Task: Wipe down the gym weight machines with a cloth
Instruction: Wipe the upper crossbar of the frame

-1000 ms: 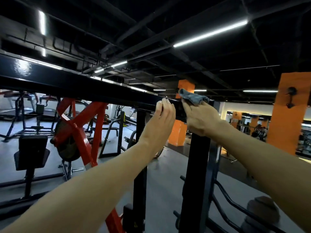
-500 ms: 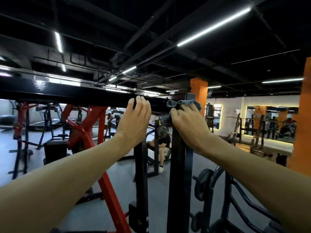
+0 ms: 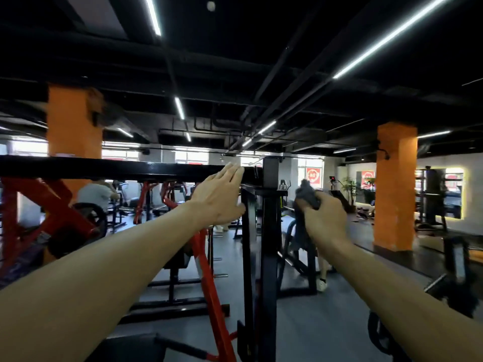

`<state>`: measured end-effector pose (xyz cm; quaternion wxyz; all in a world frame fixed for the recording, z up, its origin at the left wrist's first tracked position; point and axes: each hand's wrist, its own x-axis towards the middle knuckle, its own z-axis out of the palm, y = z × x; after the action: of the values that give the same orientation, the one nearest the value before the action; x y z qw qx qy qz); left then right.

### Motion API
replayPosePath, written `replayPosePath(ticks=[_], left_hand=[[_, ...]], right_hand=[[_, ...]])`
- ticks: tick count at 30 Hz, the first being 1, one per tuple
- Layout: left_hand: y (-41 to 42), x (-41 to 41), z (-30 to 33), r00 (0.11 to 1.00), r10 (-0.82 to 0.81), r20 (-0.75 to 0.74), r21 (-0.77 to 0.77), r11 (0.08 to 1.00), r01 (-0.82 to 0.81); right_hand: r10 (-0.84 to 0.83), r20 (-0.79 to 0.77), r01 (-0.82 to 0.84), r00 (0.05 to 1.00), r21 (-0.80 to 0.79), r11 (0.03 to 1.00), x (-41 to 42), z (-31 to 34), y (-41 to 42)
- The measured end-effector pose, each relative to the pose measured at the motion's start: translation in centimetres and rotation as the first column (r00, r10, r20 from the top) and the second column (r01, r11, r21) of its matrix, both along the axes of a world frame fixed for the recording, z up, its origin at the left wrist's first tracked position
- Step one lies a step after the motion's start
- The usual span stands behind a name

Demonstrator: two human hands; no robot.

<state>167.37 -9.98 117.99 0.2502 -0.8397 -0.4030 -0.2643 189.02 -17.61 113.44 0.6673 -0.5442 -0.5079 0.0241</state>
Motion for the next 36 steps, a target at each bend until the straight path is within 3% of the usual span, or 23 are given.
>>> replayPosePath(ticks=[2, 3, 4, 7, 9, 11, 13, 15, 17, 19, 20, 22, 24, 30, 36], left_hand=[[-1.2, 1.2, 0.5, 0.997, -0.001, -0.075, 0.015, 1.0, 0.002], [-1.8, 1.8, 0.9, 0.994, 0.006, -0.109, 0.034, 0.999, -0.002], [-2.3, 2.4, 1.5, 0.992, 0.016, -0.125, 0.053, 0.999, -0.009], [-2.8, 3.5, 2.7, 0.988, 0.032, -0.153, 0.063, 0.998, -0.022], [-2.7, 3.9, 3.1, 0.983, 0.044, -0.177, 0.079, 0.996, -0.03], [-2.4, 3.9, 3.4, 0.976, 0.049, -0.213, 0.084, 0.996, -0.032], [-1.8, 3.6, 3.5, 0.968, 0.057, -0.245, 0.084, 0.996, -0.037], [-1.3, 3.3, 3.5, 0.96, 0.078, -0.27, 0.087, 0.995, -0.056], [-1.0, 3.1, 3.3, 0.951, 0.092, -0.294, 0.099, 0.993, -0.066], [-1.2, 3.0, 3.2, 0.95, 0.093, -0.298, 0.096, 0.993, -0.067], [-1.2, 3.0, 3.3, 0.953, 0.089, -0.291, 0.09, 0.994, -0.065], [-1.5, 2.9, 3.7, 0.957, 0.083, -0.278, 0.087, 0.994, -0.061], [-1.7, 3.3, 4.3, 0.957, 0.087, -0.275, 0.085, 0.994, -0.066], [-2.6, 6.5, 5.2, 0.946, 0.142, -0.292, 0.065, 0.99, -0.128], [-3.0, 11.6, 5.4, 0.896, 0.322, -0.306, 0.03, 0.944, -0.329]], right_hand=[[0.163, -0.385, -0.159, 0.908, 0.041, 0.986, 0.1, 0.6, 0.3], [0.165, -0.433, -0.156, 0.886, 0.058, 0.986, -0.1, 1.1, 0.4], [0.139, -0.383, -0.12, 0.913, 0.073, 0.99, -0.7, 1.8, 0.6], [0.042, 0.105, -0.059, 0.994, 0.167, 0.984, -3.4, 2.9, 1.1], [-0.132, 0.478, 0.046, 0.868, 0.188, 0.981, -4.6, 1.8, 2.4], [-0.308, 0.635, 0.207, 0.708, 0.231, 0.951, -4.5, -0.1, 4.2], [-0.365, 0.66, 0.252, 0.657, 0.263, 0.931, -3.7, -0.9, 4.3], [-0.34, 0.59, 0.215, 0.733, 0.273, 0.938, -3.1, -0.5, 3.4], [-0.217, 0.429, 0.154, 0.877, 0.177, 0.972, -2.6, 0.7, 2.3], [-0.05, 0.092, 0.05, 0.994, 0.006, 0.999, -1.5, 2.2, 2.0], [0.02, -0.107, -0.024, 0.994, -0.042, 0.999, -0.9, 2.6, 2.4], [0.141, -0.466, -0.17, 0.873, -0.022, 0.985, 0.5, 3.0, 4.0], [0.184, -0.648, -0.235, 0.739, 0.007, 0.972, 1.3, 3.4, 4.9], [0.283, -0.666, -0.364, 0.69, 0.018, 0.931, 3.3, 3.9, 7.8], [0.461, -0.404, -0.488, 0.79, 0.04, 0.872, 6.0, 2.6, 10.8]])
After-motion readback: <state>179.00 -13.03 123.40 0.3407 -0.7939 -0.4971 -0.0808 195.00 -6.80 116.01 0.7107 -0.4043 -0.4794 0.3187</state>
